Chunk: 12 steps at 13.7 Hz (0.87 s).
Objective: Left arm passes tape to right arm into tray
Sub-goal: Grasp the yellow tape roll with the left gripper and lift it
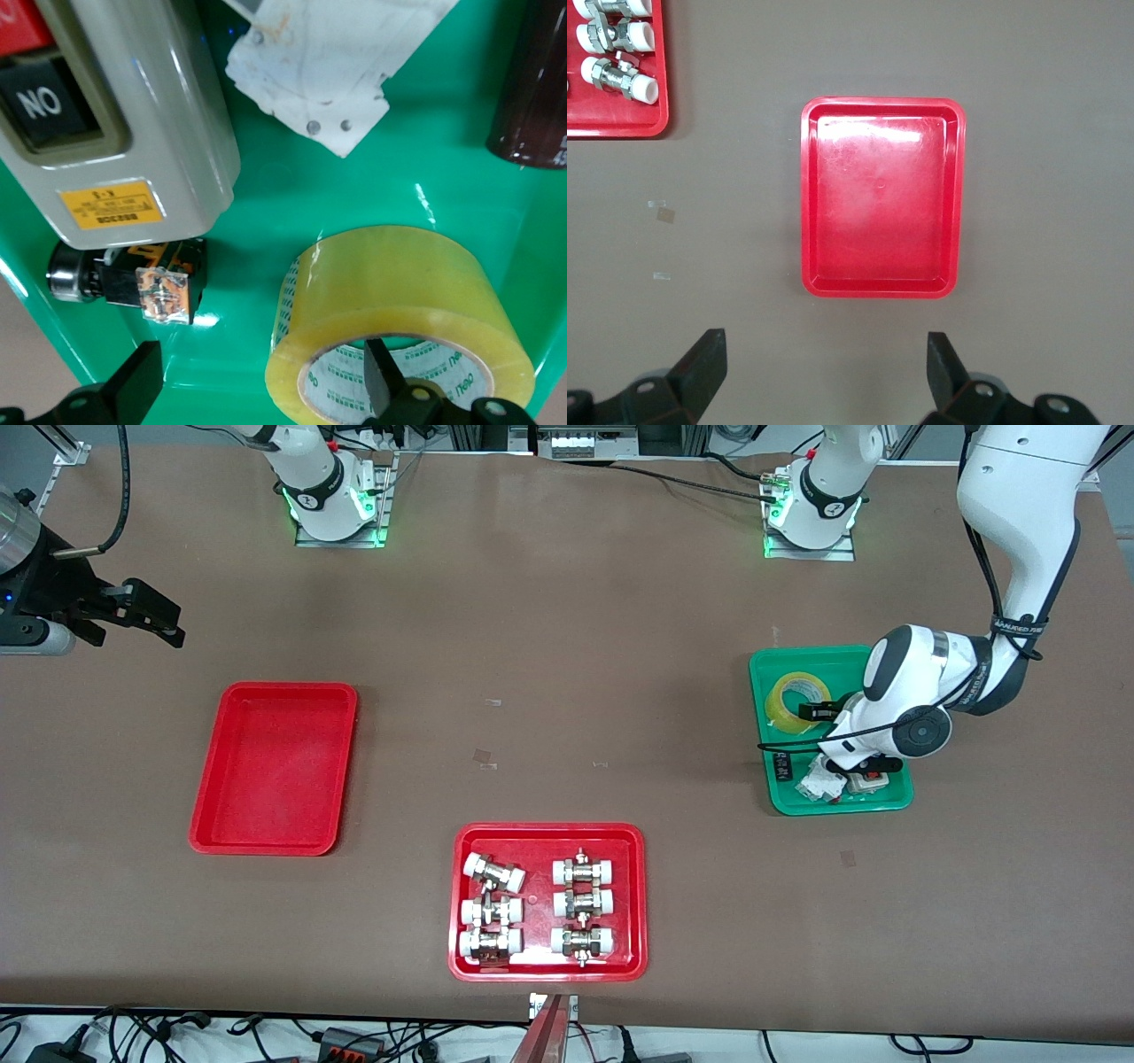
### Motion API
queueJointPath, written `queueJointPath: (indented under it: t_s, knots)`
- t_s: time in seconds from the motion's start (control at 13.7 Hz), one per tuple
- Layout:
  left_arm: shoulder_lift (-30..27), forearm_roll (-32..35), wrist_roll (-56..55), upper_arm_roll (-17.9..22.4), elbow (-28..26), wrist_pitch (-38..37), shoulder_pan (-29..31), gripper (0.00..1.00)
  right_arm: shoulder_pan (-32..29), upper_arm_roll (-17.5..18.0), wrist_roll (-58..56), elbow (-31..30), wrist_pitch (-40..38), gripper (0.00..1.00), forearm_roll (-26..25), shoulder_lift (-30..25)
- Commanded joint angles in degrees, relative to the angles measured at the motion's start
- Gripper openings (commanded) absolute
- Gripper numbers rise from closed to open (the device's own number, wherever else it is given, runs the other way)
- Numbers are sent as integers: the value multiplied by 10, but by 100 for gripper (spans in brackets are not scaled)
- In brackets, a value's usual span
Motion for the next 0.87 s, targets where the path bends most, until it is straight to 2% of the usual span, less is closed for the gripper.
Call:
queueJointPath:
  t_s: [0.0,0.15,0.22,0.29,0.51,0.58,0.66,0.8]
  knots:
    - [-26,11,-2,-7,-31,18,7,100,-5,3,-9,2,-5,100,8,-3]
    - [-29,11,-2,-7,-43,34,7,100,-5,3,-9,2,-5,100,8,-3]
    - [-35,11,-2,-7,-50,41,7,92,-5,3,-9,1,-5,100,8,-3]
    - [-38,11,-2,-7,-54,41,7,76,-5,3,-9,1,-5,100,8,-3]
    - [-44,11,-2,-8,-54,41,8,17,-5,3,-9,1,-5,100,8,-3]
    - [-47,10,-2,-8,-53,41,8,7,-5,3,-9,1,-5,100,8,-3]
    - [-51,10,-2,-10,-54,40,8,1,-5,3,-8,1,-5,100,8,-3]
    - [-62,9,-1,-11,-48,34,8,1,-5,3,-9,1,-5,100,8,-3]
